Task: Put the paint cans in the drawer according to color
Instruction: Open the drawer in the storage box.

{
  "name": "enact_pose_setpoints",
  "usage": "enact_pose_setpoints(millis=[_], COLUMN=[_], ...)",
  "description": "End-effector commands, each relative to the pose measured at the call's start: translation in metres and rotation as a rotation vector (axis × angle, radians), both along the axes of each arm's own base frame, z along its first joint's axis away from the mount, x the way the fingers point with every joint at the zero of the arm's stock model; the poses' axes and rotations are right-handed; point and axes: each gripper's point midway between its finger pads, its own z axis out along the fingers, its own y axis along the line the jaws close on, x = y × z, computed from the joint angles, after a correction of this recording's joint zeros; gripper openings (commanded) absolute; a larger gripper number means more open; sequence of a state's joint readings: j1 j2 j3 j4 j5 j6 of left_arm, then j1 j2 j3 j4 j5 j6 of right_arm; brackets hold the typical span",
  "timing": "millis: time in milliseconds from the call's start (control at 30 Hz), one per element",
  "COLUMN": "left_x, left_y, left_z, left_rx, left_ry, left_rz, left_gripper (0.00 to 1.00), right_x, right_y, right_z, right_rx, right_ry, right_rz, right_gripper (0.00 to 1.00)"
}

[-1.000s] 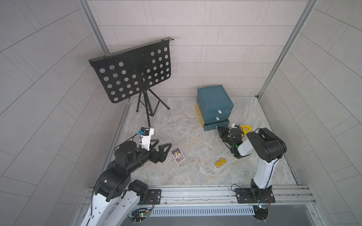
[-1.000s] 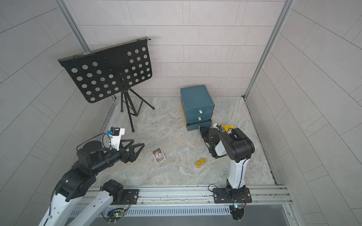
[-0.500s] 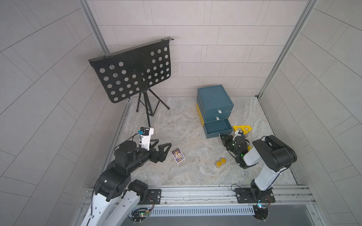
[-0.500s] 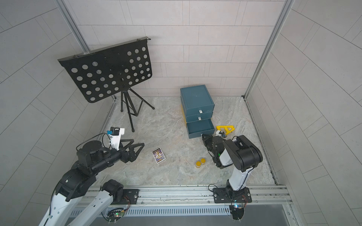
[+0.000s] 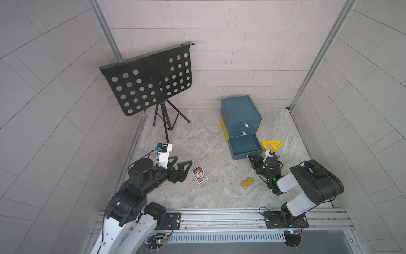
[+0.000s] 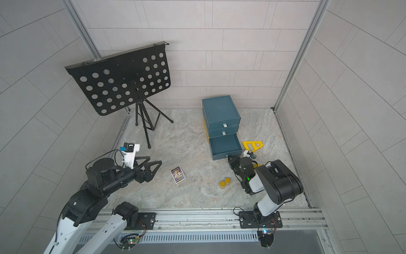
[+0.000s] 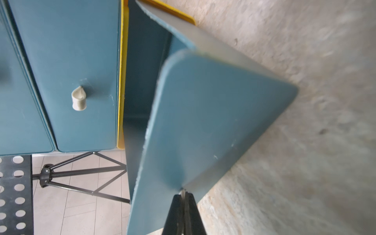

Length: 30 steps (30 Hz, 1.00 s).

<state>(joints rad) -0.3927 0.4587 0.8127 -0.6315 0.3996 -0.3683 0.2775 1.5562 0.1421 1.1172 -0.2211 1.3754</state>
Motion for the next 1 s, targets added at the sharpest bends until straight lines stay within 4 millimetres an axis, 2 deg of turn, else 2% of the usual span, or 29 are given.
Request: enact_pose_setpoints(millis=[0, 167, 233, 267, 333, 400, 467, 567, 733, 833, 967], left_x=[0.003, 0.003, 0.003, 0.003, 0.003, 0.002, 0.002, 0.002, 0.002, 0.002, 0.002], left_y=[0.000, -0.001, -0.001, -0.001, 0.000, 0.000, 0.000, 0.000, 0.000, 0.001, 0.000], left_z=[0.006, 0.006, 0.006, 0.006, 0.006, 0.006, 0.006, 0.007, 0.006, 0.007, 0.007], left_rx=[-0.012, -0.012, -0.012, -0.013, -0.012, -0.013, -0.013, -0.012, -0.013, -0.013, -0.016], left_ry=[-0.031, -0.031, -0.030, -0.031, -0.031, -0.034, -0.034, -0.035, -0.032, -0.036, -0.035], left_rz=[0.002, 0.001, 0.000, 0.000, 0.002, 0.001, 0.001, 0.003, 0.002, 0.005, 0.003], left_gripper=[0.95, 0.94, 0.95, 0.94, 0.95, 0.95, 0.95, 0.95, 0.95, 0.95, 0.95], right_x=[-0.010, -0.017, -0.017, -0.018, -0.019, -0.022, -0.023, -0.029, -0.048, -0.064, -0.088], right_y=[0.000, -0.006, -0.007, -0.008, -0.006, -0.003, -0.001, -0.004, -0.019, -0.027, -0.026], right_z=[-0.003, 0.003, 0.006, 0.004, 0.003, 0.001, 0.000, 0.008, 0.040, 0.040, 0.030], right_rx=[-0.044, -0.142, -0.173, -0.196, -0.222, -0.226, -0.226, -0.260, -0.558, -0.703, -0.904], right_ry=[0.027, 0.071, 0.093, 0.132, 0.171, 0.193, 0.200, 0.186, 0.181, 0.233, 0.357], right_rz=[0.021, 0.035, 0.043, 0.047, 0.071, 0.101, 0.113, 0.122, 0.189, 0.291, 0.497], right_gripper=[0.00, 0.00, 0.31, 0.42, 0.53, 0.58, 0.61, 0.57, 0.51, 0.50, 0.46])
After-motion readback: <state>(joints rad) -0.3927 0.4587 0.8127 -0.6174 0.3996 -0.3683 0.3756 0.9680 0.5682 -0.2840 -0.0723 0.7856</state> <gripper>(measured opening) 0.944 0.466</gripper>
